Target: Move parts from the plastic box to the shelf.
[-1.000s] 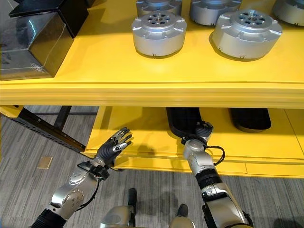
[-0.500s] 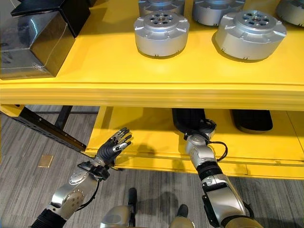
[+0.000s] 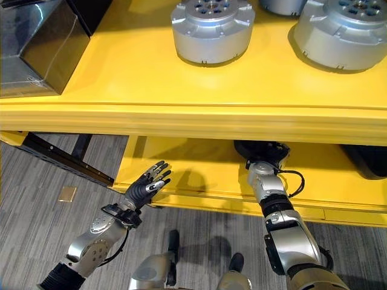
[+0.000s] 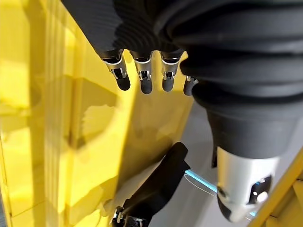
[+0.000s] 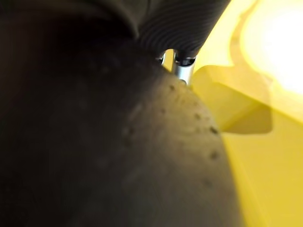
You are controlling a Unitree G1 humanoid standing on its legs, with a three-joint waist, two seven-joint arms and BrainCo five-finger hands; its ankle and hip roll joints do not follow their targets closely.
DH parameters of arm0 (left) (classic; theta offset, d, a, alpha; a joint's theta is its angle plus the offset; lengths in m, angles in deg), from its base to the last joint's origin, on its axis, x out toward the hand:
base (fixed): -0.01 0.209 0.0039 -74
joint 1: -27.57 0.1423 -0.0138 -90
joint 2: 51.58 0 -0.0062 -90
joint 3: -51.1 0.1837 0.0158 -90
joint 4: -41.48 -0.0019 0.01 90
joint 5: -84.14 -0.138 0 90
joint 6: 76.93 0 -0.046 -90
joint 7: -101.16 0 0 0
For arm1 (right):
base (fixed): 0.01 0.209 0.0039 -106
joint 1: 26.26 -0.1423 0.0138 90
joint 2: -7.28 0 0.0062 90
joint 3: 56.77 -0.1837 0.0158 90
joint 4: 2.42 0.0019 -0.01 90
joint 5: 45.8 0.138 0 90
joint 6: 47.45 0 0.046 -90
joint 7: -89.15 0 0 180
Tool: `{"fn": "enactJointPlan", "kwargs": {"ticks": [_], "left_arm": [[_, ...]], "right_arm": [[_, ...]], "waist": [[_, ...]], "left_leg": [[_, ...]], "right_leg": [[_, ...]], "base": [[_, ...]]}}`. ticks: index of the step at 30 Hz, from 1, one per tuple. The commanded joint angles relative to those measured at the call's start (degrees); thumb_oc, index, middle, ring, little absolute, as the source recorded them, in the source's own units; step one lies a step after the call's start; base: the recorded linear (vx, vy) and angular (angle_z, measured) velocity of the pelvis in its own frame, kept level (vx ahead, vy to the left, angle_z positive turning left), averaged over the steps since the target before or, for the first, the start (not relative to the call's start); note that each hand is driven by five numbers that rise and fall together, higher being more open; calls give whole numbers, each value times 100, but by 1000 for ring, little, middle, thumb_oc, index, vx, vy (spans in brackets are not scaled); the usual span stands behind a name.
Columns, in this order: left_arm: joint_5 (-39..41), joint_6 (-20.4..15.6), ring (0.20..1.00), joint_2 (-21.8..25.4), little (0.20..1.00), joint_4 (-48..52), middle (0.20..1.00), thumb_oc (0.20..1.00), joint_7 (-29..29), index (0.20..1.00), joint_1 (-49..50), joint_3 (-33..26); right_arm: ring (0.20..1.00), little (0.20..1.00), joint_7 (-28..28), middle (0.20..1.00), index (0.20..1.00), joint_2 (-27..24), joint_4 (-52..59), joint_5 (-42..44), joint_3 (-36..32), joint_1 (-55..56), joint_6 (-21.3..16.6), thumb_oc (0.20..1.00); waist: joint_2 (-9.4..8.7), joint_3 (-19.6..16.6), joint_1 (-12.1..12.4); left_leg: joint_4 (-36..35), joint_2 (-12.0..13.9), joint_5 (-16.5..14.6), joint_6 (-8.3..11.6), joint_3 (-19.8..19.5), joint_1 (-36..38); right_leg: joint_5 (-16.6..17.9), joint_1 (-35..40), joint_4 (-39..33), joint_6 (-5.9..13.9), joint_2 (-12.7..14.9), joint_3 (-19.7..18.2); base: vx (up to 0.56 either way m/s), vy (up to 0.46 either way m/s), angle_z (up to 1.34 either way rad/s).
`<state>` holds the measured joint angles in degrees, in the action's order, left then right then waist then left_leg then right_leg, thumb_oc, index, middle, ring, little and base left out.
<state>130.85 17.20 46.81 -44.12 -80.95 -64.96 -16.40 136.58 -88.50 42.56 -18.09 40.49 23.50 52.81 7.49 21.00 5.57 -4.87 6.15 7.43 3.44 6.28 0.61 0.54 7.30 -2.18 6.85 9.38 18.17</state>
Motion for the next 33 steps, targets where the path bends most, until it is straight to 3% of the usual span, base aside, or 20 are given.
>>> {"fn": "enactJointPlan", "kwargs": {"ticks": [1, 7, 9, 10, 23, 29, 33], "left_arm": [[125, -361, 1000, 94, 1000, 371, 1000, 1000, -50, 1000, -104, 76], [172, -363, 1000, 146, 1000, 416, 1000, 1000, -101, 1000, -128, 78], [197, -400, 1000, 160, 1000, 386, 1000, 1000, -121, 1000, -124, 94], [200, -390, 1000, 163, 1000, 390, 1000, 1000, -128, 1000, -124, 94], [191, -353, 1000, 144, 1000, 439, 1000, 1000, -115, 1000, -97, 80], [191, -436, 1000, 136, 1000, 399, 1000, 1000, -150, 1000, -28, 67], [180, -524, 1000, 104, 1000, 448, 1000, 1000, -122, 1000, 109, 74]], "right_arm": [[200, 200, -22, 200, 200, -463, -140, -337, 151, -757, -177, 200], [200, 200, -70, 200, 200, -564, -237, -247, 176, -909, -30, 200], [580, 580, -104, 580, 580, -556, -321, -218, 206, -922, -26, 580], [1000, 1000, -117, 1000, 1000, -547, -326, -216, 213, -916, 30, 1000], [1000, 1000, -158, 1000, 1000, -372, -379, 185, 290, -716, -7, 1000], [1000, 1000, 236, 1000, 1000, -283, -6, 29, 239, -531, -374, 1000], [1000, 1000, 752, 1000, 1000, -253, 841, -875, 147, -269, -766, 1000]], "waist": [[-96, -72, 86], [-59, -2, 88], [-55, 4, 89], [-61, 0, 84], [-110, -23, 34], [-137, -75, -26], [-147, -150, -115]], "left_leg": [[543, -45, -555, 79, 170, 6], [566, -58, -554, 85, 160, -39], [572, -56, -557, 83, 167, -32], [578, -51, -564, 82, 175, -27], [608, 0, -601, 80, 231, 38], [586, 18, -605, 69, 254, 89], [490, 33, -581, 64, 259, 174]], "right_leg": [[-501, -695, 1242, -198, 41, -212], [-520, -763, 1314, -200, 64, -212], [-521, -765, 1325, -200, 70, -216], [-525, -766, 1334, -201, 72, -215], [-535, -736, 1348, -204, 55, -292], [-527, -701, 1316, -196, 26, -366], [-507, -635, 1224, -178, -15, -439]], "base": [[4, 0, 3], [-3, 1, 1], [0, 0, 0], [0, 0, 0], [5, -1, 0], [4, 1, -2], [42, 16, -2]]}}
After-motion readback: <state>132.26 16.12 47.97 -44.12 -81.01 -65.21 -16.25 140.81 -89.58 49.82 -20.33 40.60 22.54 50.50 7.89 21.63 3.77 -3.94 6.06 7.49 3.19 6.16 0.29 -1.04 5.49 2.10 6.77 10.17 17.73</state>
